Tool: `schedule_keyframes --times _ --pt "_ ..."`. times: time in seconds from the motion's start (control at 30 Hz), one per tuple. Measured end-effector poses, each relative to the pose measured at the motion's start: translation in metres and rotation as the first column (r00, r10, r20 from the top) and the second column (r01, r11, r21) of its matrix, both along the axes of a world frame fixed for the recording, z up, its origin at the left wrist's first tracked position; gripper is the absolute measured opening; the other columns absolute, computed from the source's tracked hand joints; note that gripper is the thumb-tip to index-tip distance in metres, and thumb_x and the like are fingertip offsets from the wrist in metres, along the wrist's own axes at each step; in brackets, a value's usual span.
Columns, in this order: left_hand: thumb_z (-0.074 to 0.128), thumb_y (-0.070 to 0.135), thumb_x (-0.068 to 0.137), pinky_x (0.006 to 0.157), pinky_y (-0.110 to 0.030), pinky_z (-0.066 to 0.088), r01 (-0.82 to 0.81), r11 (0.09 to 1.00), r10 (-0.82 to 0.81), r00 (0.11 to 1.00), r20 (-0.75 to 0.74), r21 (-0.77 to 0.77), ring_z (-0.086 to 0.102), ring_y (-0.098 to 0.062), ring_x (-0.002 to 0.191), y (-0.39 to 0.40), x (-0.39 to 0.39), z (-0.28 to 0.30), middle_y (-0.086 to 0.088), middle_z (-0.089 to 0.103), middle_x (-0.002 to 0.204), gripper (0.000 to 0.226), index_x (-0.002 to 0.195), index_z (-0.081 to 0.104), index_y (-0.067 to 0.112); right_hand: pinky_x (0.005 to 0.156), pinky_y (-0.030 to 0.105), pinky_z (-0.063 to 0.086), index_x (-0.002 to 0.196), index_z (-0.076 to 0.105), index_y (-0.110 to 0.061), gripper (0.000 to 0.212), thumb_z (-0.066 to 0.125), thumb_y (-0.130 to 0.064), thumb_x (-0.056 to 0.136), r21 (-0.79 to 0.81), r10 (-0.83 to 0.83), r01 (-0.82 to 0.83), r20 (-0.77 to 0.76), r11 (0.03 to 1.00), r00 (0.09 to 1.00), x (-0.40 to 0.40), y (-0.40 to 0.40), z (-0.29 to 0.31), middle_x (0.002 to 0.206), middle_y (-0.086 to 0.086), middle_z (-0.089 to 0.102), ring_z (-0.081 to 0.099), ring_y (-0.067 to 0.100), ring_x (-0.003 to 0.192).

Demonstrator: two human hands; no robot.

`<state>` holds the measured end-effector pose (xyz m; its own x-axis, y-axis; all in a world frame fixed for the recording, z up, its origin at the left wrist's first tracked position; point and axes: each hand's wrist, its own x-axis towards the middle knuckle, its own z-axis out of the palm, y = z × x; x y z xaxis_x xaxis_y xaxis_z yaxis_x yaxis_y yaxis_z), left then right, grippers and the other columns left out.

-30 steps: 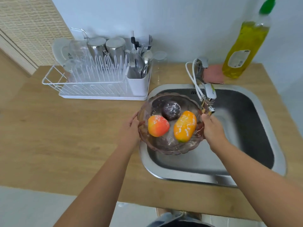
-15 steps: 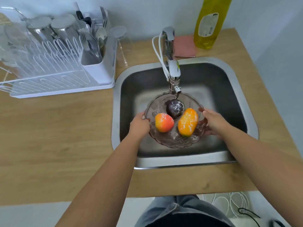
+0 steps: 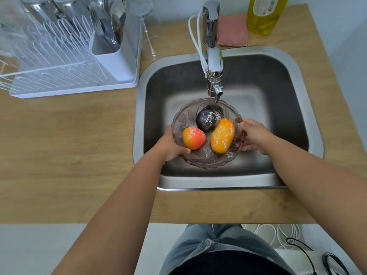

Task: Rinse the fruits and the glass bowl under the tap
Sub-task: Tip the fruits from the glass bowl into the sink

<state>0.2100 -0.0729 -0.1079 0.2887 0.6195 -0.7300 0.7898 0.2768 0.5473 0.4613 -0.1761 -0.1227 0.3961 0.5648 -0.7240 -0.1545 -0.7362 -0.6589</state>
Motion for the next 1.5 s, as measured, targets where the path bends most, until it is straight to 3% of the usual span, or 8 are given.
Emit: schedule_keyframes --times 0.23,0.33,0.43,0.57,0.73,0.9,1.23,1.5 --pt "0.092 0.038 0.067 0.120 -0.045 0.025 0.113 0.955 -0.092 0.992 -0.091 0.273 0.018 -0.032 0.153 -0.005 0.004 -0.001 -0.007 0.002 0.168 0.118 0.158 0.017 0.031 0.068 0.034 0.050 0.122 0.053 -0.022 0.027 0.033 -0.026 0.103 -0.006 0.170 -0.171 0.142 0.985 0.975 -0.011 0.005 -0.009 0.087 0.009 0.062 0.058 0.023 0.068" --pt "0.089 0.048 0.066 0.122 -0.049 0.022 0.202 0.895 -0.157 0.977 -0.144 0.398 0.012 -0.032 0.154 -0.003 0.006 -0.006 -0.002 0.009 0.168 0.108 0.155 0.030 0.029 0.101 0.042 0.045 0.144 0.040 -0.021 0.047 0.045 -0.023 0.097 0.001 0.262 -0.285 0.385 0.959 0.885 -0.002 0.007 -0.020 0.137 0.013 0.051 0.056 0.028 0.116" --pt "0.086 0.052 0.069 0.125 -0.052 0.013 0.377 0.798 -0.290 0.924 -0.249 0.471 0.009 -0.035 0.154 -0.002 0.010 -0.006 -0.003 0.028 0.163 0.101 0.152 0.033 0.029 0.115 0.044 0.028 0.150 0.031 -0.025 0.076 0.059 -0.024 0.079 -0.045 0.521 -0.636 0.620 0.770 0.587 0.009 0.018 -0.003 0.154 0.006 0.033 0.031 0.031 0.138" --pt "0.086 0.052 0.067 0.125 -0.054 0.008 0.430 0.767 -0.328 0.901 -0.284 0.476 0.009 -0.036 0.154 0.006 0.010 -0.010 -0.001 0.040 0.156 0.100 0.150 0.035 0.031 0.116 0.046 0.019 0.151 0.026 -0.035 0.094 0.071 -0.034 0.068 -0.366 0.800 -0.866 0.597 0.342 0.063 0.007 0.039 0.012 0.161 -0.007 0.020 0.014 0.029 0.145" --pt "0.088 0.049 0.064 0.124 -0.052 0.009 0.440 0.770 -0.346 0.896 -0.279 0.461 0.005 -0.037 0.153 0.008 0.009 -0.011 0.002 0.042 0.156 0.098 0.147 0.038 0.032 0.111 0.044 0.017 0.134 0.043 -0.039 0.081 0.079 -0.039 0.061 -0.422 0.814 -0.885 0.573 0.195 -0.094 0.001 0.056 0.007 0.142 -0.009 0.044 0.018 0.026 0.141" --pt "0.087 0.049 0.064 0.123 -0.050 0.012 0.473 0.745 -0.362 0.879 -0.310 0.471 0.010 -0.038 0.152 0.010 0.009 -0.016 0.000 0.044 0.154 0.096 0.146 0.040 0.032 0.100 0.042 0.027 0.129 0.047 -0.041 0.082 0.078 -0.054 0.054 -0.476 0.763 -0.871 0.606 0.123 -0.223 -0.003 0.055 0.002 0.130 -0.007 0.047 0.030 0.025 0.127" --pt "0.084 0.050 0.063 0.122 -0.058 -0.003 0.531 0.702 -0.369 0.841 -0.395 0.475 0.016 -0.038 0.148 0.010 0.018 -0.008 -0.004 0.054 0.144 0.079 0.132 0.047 0.033 0.096 0.040 0.026 0.122 0.049 -0.033 0.076 0.080 -0.046 0.054 -0.328 0.742 -0.882 0.669 0.338 0.035 -0.001 0.037 0.000 0.123 -0.007 0.049 0.034 0.023 0.121" --pt "0.088 0.039 0.064 0.101 -0.039 0.042 0.266 0.729 -0.258 0.960 -0.107 0.630 0.040 -0.027 0.129 0.015 0.022 0.016 -0.001 0.050 0.135 0.083 0.134 0.044 0.030 0.095 0.038 0.041 0.124 0.054 -0.018 0.074 0.087 -0.029 0.058 0.037 0.369 -0.557 0.713 0.829 0.596 0.034 0.016 0.027 0.118 0.005 0.053 0.044 0.028 0.116"
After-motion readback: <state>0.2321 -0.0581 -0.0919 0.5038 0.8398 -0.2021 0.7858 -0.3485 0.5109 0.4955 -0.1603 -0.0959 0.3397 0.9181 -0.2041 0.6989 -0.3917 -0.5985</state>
